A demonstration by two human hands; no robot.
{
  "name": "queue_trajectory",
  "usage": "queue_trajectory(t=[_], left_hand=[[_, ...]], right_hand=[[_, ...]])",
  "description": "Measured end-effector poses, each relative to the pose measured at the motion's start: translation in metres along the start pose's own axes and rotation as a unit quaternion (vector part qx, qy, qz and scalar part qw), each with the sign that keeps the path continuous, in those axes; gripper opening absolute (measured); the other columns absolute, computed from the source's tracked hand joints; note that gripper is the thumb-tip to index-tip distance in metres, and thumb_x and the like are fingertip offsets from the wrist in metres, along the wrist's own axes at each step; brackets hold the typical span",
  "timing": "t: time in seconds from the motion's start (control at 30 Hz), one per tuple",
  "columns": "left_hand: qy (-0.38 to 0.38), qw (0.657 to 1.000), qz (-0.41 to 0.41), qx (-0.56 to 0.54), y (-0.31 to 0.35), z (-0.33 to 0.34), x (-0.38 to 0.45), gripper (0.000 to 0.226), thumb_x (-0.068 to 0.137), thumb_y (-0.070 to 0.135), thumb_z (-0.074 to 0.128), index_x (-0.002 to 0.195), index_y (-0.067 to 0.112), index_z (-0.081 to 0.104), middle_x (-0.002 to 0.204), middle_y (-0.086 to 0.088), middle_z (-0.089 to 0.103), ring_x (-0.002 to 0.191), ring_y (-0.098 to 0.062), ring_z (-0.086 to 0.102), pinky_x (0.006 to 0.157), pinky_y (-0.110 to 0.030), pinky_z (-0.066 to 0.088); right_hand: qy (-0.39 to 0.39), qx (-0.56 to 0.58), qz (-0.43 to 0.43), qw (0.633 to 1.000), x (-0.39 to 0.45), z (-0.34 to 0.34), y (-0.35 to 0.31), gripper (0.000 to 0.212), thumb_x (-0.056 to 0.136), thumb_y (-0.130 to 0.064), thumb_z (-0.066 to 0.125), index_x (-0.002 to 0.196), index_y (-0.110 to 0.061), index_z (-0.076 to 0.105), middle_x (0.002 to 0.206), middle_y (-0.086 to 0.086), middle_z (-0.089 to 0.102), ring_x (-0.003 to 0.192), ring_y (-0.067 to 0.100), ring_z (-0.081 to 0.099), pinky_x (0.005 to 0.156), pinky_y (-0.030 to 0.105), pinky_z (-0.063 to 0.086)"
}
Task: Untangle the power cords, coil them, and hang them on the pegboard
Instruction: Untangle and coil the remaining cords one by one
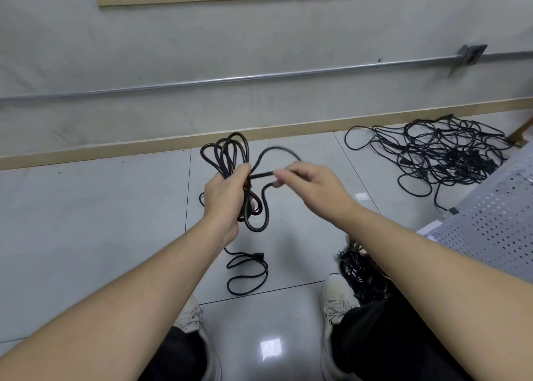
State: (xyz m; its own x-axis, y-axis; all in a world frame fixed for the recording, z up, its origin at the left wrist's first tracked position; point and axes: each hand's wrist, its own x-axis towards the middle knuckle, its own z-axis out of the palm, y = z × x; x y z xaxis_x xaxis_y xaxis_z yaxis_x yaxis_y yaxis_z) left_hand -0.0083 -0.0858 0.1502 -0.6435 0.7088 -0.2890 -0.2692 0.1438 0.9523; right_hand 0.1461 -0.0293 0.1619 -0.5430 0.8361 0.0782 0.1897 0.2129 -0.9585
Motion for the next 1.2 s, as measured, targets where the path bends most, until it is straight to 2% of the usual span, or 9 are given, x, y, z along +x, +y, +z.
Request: queue_trajectory(t=[0.23, 0.33, 0.43, 0.6, 0.8, 0.9, 1.03, 1.1, 1.2], left_hand=[[-0.044, 0.998, -0.009, 0.048, -0.002, 0.002, -0.002, 0.009, 0.087, 0.021, 0.067, 0.088, 0.015, 0.06, 0.073, -0.003, 0.06, 0.05, -0.016, 0.047, 0.048, -0.028, 0.042], [-0.06, 0.994, -0.009, 0.093, -0.006, -0.002, 0.002, 0.009, 0.086, 0.023, 0.069, 0.085, 0.017, 0.062, 0.072, 0.0, 0.058, 0.056, -0.016, 0.048, 0.053, -0.029, 0.041], [-0.059, 0.991, -0.012, 0.123, -0.006, -0.008, 0.009, 0.012, 0.087, 0.024, 0.075, 0.082, 0.017, 0.066, 0.065, 0.004, 0.059, 0.053, -0.013, 0.05, 0.051, -0.026, 0.04], [-0.024, 0.999, -0.018, 0.038, 0.001, -0.017, 0.024, 0.017, 0.095, 0.026, 0.07, 0.104, 0.011, 0.07, 0.074, -0.001, 0.062, 0.053, -0.012, 0.051, 0.055, -0.03, 0.042], [-0.046, 0.997, -0.017, -0.067, -0.005, -0.003, 0.012, 0.017, 0.098, 0.026, 0.068, 0.112, 0.017, 0.066, 0.069, 0.008, 0.064, 0.05, -0.007, 0.059, 0.048, -0.02, 0.046], [-0.045, 0.988, -0.029, -0.146, -0.007, 0.004, 0.009, 0.007, 0.1, 0.026, 0.066, 0.105, 0.022, 0.063, 0.071, 0.013, 0.066, 0.064, -0.006, 0.063, 0.06, -0.025, 0.051], [-0.051, 0.984, -0.026, -0.166, -0.012, 0.009, 0.01, 0.008, 0.099, 0.028, 0.067, 0.103, 0.024, 0.062, 0.083, 0.009, 0.064, 0.08, -0.01, 0.061, 0.072, -0.027, 0.052], [-0.036, 0.989, -0.018, -0.139, -0.013, 0.008, 0.011, 0.009, 0.098, 0.028, 0.069, 0.103, 0.024, 0.063, 0.084, 0.007, 0.063, 0.076, -0.01, 0.061, 0.066, -0.026, 0.052], [0.007, 0.996, -0.015, -0.09, -0.006, -0.003, 0.017, 0.009, 0.097, 0.029, 0.07, 0.104, 0.025, 0.066, 0.083, 0.009, 0.064, 0.063, -0.004, 0.06, 0.059, -0.02, 0.049]], right_hand=[[0.001, 0.044, -0.031, 0.999, -0.004, 0.005, -0.022, 0.028, 0.102, -0.024, 0.061, 0.075, -0.017, 0.066, 0.055, -0.018, 0.057, 0.059, -0.003, 0.05, 0.067, 0.012, 0.038], [-0.065, 0.023, -0.05, 0.996, -0.007, -0.007, -0.026, 0.027, 0.089, -0.033, 0.07, 0.065, -0.019, 0.068, 0.064, 0.003, 0.062, 0.066, 0.013, 0.053, 0.069, 0.028, 0.043], [-0.125, -0.051, -0.072, 0.988, -0.011, -0.014, -0.021, 0.044, 0.088, -0.021, 0.067, 0.05, -0.021, 0.045, 0.061, -0.013, 0.046, 0.07, 0.005, 0.045, 0.071, 0.02, 0.034], [-0.033, -0.139, 0.039, 0.989, -0.009, -0.021, -0.017, 0.045, 0.083, -0.046, 0.079, 0.052, -0.026, 0.053, 0.103, -0.021, 0.056, 0.108, 0.0, 0.051, 0.089, 0.022, 0.037], [0.032, 0.277, 0.321, 0.905, -0.006, -0.005, -0.008, 0.043, 0.098, 0.01, 0.052, 0.13, -0.014, 0.035, 0.108, 0.018, 0.07, 0.09, 0.033, 0.073, 0.083, 0.047, 0.06], [0.116, 0.469, 0.326, 0.813, 0.001, 0.008, -0.008, 0.019, 0.104, 0.004, 0.039, 0.122, -0.001, 0.045, 0.101, 0.019, 0.072, 0.081, 0.03, 0.076, 0.073, 0.045, 0.063], [0.17, 0.52, 0.255, 0.797, -0.006, 0.033, -0.014, 0.03, 0.112, -0.032, 0.035, 0.106, -0.007, 0.051, 0.064, 0.009, 0.067, 0.07, 0.026, 0.073, 0.085, 0.045, 0.058], [0.2, 0.493, 0.198, 0.823, -0.004, 0.036, -0.02, 0.034, 0.112, -0.037, 0.03, 0.094, -0.012, 0.045, 0.05, 0.001, 0.043, 0.046, 0.019, 0.054, 0.068, 0.036, 0.054], [0.185, 0.172, 0.098, 0.963, 0.0, 0.021, -0.017, 0.038, 0.11, -0.042, 0.031, 0.082, -0.018, 0.041, 0.055, -0.004, 0.033, 0.048, 0.015, 0.031, 0.052, 0.027, 0.036]])
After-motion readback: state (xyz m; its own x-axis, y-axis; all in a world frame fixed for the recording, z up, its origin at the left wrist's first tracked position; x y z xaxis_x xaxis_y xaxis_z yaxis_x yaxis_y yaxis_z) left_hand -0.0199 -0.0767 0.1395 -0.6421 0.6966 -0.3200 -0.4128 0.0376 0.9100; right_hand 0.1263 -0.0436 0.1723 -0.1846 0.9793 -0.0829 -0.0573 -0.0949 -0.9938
